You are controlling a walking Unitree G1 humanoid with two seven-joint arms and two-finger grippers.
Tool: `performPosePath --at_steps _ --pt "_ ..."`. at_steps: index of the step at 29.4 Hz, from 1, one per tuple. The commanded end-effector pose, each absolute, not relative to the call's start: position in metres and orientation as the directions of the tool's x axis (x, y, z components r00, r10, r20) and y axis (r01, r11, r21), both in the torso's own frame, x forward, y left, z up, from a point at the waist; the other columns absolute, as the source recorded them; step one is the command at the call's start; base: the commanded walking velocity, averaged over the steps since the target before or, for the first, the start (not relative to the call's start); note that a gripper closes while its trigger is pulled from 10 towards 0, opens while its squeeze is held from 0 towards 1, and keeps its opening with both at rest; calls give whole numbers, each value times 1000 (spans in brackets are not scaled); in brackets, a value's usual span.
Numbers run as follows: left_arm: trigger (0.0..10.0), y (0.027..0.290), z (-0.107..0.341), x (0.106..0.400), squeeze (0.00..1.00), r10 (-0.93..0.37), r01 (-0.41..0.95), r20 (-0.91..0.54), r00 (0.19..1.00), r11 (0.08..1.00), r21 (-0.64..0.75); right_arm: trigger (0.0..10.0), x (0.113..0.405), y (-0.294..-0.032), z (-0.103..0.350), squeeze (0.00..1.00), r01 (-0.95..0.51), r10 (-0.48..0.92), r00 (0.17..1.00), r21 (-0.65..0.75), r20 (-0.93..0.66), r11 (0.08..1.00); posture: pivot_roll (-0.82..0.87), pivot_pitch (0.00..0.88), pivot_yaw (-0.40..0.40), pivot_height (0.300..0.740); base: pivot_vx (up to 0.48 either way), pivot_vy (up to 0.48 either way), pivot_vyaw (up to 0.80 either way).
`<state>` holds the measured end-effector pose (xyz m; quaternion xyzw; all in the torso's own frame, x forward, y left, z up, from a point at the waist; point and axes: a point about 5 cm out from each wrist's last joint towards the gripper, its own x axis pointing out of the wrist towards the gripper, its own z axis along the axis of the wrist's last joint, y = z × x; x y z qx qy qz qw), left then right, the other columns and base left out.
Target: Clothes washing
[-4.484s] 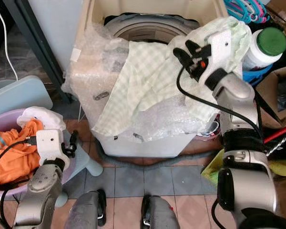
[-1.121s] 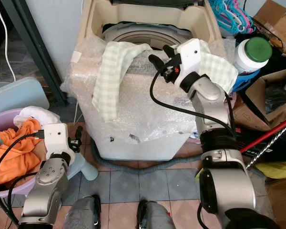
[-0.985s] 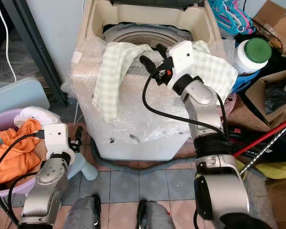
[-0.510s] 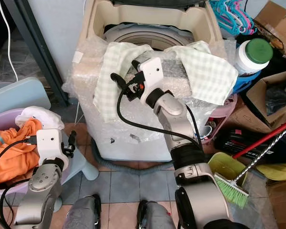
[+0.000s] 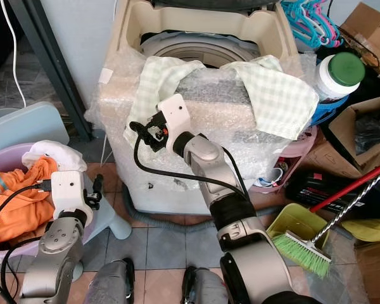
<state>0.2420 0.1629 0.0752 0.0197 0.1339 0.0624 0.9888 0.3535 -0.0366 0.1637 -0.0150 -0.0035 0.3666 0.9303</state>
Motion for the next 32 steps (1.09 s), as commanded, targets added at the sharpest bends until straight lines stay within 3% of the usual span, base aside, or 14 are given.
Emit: performPosePath --at_steps 1,12,32 --pt "10000 161 77 243 0 125 -113 -263 957 992 59 0 358 -44 162 0 -637 637 771 5 -5 771 121 122 -56 740 0 0 0" --pt "10000 159 76 245 0 119 -108 -262 958 993 54 0 369 -54 171 0 -603 605 796 99 9 792 110 117 -61 740 0 0 0" --pt "10000 157 76 247 0 130 -122 -261 957 991 45 0 375 -58 182 0 -717 737 676 232 1 657 110 111 -75 740 0 0 0"
